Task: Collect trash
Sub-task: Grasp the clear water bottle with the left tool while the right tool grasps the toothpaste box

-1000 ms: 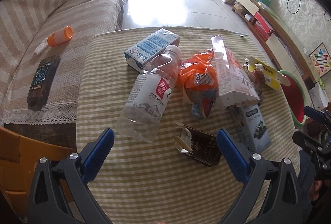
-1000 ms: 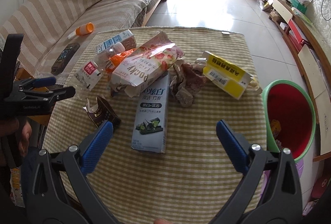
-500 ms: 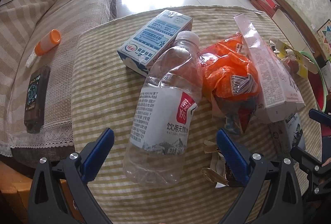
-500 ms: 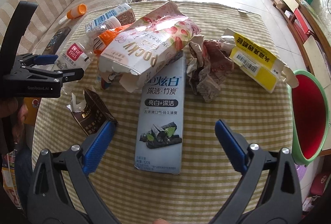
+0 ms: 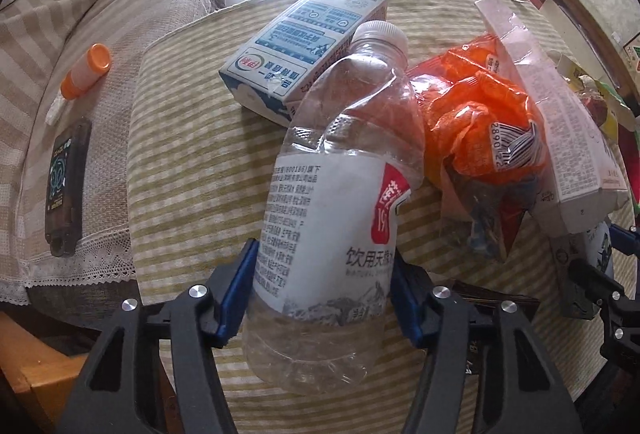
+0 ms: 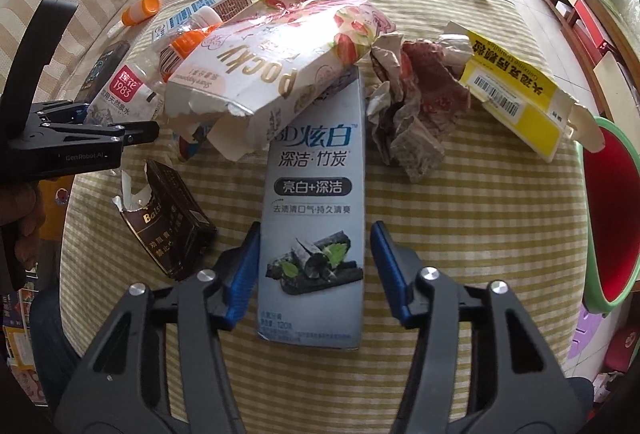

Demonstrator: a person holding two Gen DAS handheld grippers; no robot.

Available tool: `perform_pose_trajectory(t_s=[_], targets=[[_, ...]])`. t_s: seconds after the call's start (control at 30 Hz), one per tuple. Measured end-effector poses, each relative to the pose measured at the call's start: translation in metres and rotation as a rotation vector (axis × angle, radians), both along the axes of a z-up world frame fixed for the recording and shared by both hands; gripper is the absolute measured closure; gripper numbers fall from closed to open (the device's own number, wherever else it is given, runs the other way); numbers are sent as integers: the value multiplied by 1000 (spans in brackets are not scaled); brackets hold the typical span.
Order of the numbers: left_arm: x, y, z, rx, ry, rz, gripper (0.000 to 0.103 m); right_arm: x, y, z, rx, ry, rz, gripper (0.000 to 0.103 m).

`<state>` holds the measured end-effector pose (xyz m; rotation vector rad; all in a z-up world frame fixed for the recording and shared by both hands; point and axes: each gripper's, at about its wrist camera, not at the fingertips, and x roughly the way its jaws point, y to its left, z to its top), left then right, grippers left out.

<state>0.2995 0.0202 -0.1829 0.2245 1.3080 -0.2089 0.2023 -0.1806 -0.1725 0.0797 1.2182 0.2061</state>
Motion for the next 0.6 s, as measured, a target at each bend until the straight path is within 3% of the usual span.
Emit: perform_pose_trajectory(t_s=[0.27, 0.6], targets=[[-13, 10, 13, -19, -40, 33, 47, -9, -5, 9, -1, -9, -11, 57], [-51, 19, 50, -72, -126, 65, 48, -26, -10, 35, 16, -59, -9, 57]])
